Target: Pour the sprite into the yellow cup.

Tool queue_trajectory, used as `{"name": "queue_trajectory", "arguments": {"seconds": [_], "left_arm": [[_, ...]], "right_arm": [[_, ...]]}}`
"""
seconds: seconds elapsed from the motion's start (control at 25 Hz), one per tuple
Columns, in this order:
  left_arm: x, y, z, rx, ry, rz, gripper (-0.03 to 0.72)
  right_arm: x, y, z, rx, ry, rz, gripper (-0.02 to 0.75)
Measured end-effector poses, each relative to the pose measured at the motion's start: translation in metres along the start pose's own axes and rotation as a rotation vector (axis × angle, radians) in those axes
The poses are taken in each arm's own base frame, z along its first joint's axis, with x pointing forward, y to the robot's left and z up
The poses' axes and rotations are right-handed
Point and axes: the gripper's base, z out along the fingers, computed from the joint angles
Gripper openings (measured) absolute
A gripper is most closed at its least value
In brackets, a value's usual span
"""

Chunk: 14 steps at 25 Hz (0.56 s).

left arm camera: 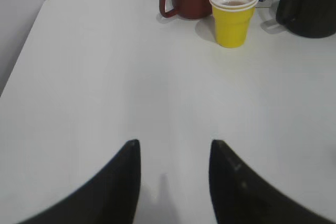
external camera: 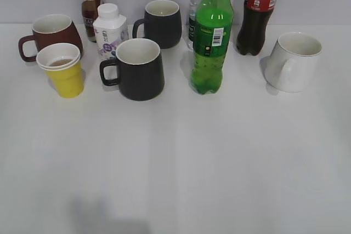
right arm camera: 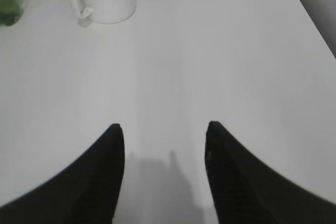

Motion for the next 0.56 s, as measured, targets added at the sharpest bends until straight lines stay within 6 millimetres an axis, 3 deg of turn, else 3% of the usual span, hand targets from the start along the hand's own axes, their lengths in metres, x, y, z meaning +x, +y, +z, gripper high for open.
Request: {"name": "queue_trajectory", "arguments": {"seconds": [0.56], "left_arm": [[0.0,0.0,0.0,0.0,0.0,0.0,0.286]], "right_arm": [[0.0001,0.0,0.0,0.0,0.001,0.0,0.377]]}}
